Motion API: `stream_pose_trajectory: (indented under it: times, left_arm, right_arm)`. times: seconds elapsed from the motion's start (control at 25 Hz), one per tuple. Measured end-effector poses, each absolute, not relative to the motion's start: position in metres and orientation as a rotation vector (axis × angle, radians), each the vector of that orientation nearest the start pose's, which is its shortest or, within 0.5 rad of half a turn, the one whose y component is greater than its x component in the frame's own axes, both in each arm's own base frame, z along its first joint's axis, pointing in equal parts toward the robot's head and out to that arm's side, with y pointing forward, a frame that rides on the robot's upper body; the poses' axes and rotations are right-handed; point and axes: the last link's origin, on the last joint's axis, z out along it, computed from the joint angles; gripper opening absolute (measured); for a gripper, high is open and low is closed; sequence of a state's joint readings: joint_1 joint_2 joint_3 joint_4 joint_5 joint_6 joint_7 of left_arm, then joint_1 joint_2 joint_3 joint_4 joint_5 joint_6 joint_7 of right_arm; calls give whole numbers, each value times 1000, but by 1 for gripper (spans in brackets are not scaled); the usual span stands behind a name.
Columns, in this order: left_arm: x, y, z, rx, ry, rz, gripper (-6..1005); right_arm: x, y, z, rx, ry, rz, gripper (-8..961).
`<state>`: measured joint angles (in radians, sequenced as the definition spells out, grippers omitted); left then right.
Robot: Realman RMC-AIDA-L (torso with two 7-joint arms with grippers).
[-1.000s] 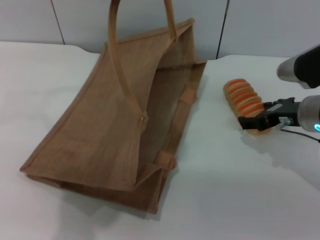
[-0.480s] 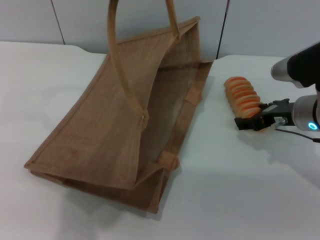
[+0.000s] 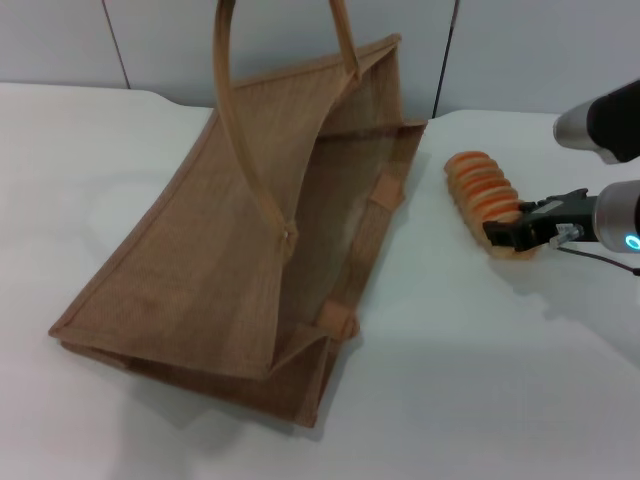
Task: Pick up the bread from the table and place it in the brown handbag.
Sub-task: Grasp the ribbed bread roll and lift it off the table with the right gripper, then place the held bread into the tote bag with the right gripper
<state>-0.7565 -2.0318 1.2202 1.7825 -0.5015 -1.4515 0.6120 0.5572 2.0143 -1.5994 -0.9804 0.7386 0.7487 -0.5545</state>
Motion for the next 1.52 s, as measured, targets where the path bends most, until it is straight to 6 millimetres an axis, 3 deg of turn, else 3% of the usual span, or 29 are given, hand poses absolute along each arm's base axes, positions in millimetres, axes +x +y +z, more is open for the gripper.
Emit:
stream_pose_trajectory:
  times: [0.32, 0.72, 1.16, 1.52]
  left_arm:
    - [-44, 397, 112, -2293, -294, 29, 123]
    - [-38, 393, 114, -2288, -271, 15, 122]
    - [-32, 392, 112, -2290, -247, 7, 122]
    - [-42, 396, 116, -2247, -269, 54, 123]
  right_arm:
    - [239, 409, -35, -2288, 949, -121, 516]
    - [233, 413, -32, -2287, 946, -98, 425]
    - [192, 409, -17, -2334, 833, -4, 375]
    - [199, 401, 14, -2285, 824, -34, 274]
